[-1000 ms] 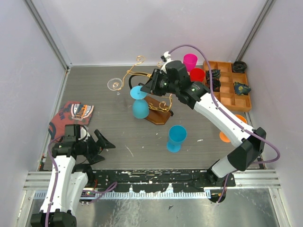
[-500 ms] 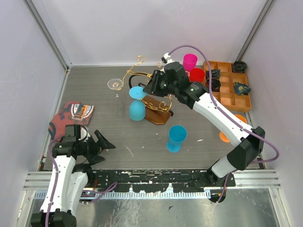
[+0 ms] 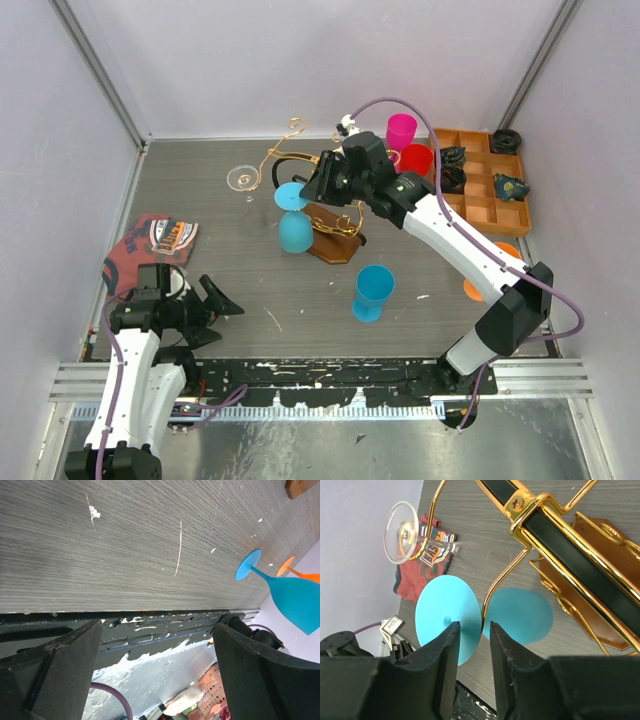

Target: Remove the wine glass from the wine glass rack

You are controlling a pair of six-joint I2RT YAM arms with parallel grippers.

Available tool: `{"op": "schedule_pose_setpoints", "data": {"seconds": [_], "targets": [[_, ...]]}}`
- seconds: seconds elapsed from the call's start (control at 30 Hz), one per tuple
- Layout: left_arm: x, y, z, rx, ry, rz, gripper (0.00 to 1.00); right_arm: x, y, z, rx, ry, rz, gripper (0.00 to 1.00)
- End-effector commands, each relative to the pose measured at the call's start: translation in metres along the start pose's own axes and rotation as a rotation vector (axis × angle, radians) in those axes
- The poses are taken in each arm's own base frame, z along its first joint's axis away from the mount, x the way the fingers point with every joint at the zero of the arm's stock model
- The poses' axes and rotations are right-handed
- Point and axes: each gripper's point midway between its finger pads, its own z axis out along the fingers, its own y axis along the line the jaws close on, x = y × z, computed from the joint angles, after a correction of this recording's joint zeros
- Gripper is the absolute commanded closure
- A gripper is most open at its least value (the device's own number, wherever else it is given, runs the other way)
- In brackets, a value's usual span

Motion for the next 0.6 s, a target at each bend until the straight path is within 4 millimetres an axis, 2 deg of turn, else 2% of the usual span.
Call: {"op": "schedule_pose_setpoints", "data": {"seconds": [0.0, 0.57], "targets": [[0.005, 0.001, 0.001, 0.011, 0.022, 0.003, 0.02, -0.016, 0.023, -0.005, -0.088, -0.042, -0.016, 0.64], [0.004, 0.001, 0.002, 0.007, 0.025, -0.001, 0.02, -0.025, 0.036, -0.017, -0.130, -0.073, -0.031, 0.67]]}}
